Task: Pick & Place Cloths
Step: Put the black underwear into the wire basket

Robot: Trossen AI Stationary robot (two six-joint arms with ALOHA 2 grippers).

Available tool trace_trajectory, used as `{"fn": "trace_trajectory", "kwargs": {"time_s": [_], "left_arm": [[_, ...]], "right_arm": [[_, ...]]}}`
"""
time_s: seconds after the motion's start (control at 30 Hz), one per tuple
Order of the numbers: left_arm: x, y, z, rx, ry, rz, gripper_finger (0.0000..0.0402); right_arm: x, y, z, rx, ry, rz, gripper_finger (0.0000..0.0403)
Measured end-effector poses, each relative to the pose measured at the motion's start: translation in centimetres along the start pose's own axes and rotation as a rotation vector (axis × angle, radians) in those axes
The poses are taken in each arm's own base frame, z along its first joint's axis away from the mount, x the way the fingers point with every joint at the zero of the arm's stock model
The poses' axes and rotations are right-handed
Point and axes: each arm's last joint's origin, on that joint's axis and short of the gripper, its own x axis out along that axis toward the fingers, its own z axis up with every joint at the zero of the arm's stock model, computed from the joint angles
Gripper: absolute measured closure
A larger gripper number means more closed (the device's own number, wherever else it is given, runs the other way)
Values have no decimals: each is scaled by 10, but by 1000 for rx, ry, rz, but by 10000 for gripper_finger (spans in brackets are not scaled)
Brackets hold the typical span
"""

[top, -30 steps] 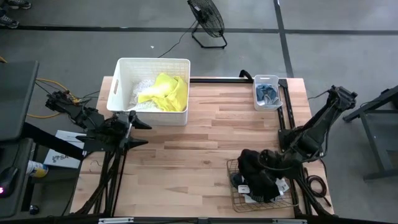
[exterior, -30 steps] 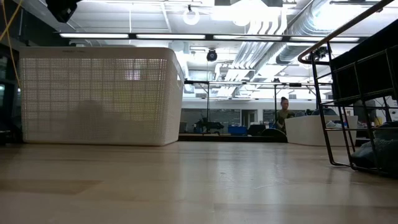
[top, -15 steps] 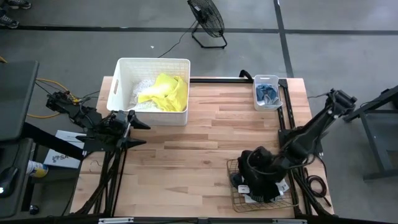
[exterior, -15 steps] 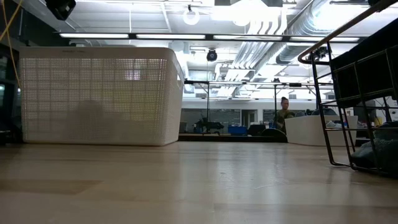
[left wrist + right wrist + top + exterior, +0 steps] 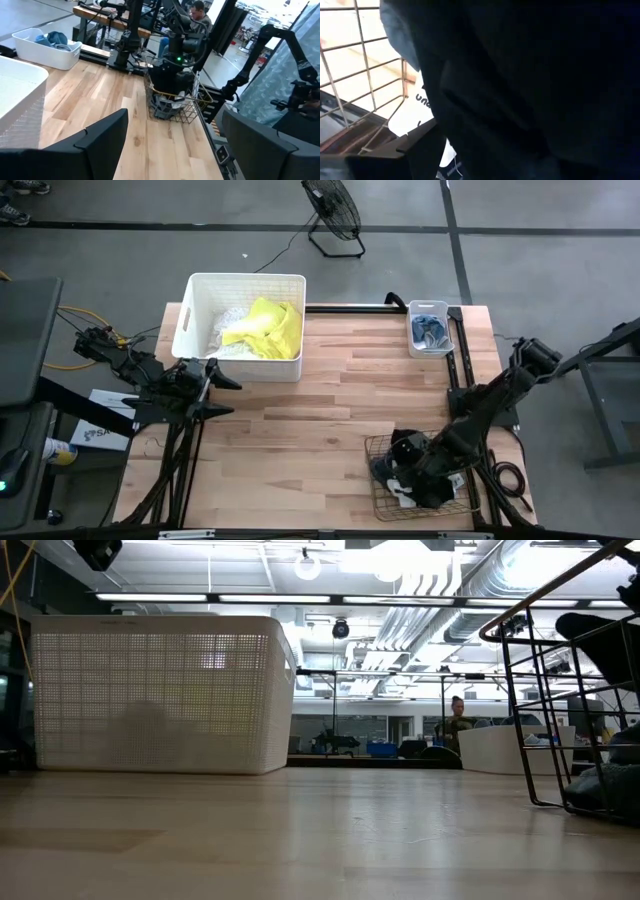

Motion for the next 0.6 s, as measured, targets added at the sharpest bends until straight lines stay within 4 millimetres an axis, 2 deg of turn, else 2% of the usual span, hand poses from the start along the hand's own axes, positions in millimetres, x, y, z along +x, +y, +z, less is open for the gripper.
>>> {"fn": "trace_trajectory", "kwargs": {"time_s": [0.17, 0.37, 0.6], "left_arm": [[0, 0, 0, -3, 3, -8, 83], [0, 0, 0, -9, 5, -9, 83], [0, -1, 0, -9, 13, -29, 83]], "right_arm": [[3, 3, -2, 7, 19, 17, 88], [2, 7, -11, 7, 209, 8, 88], [-19, 10, -13, -9, 193, 149, 88]]}}
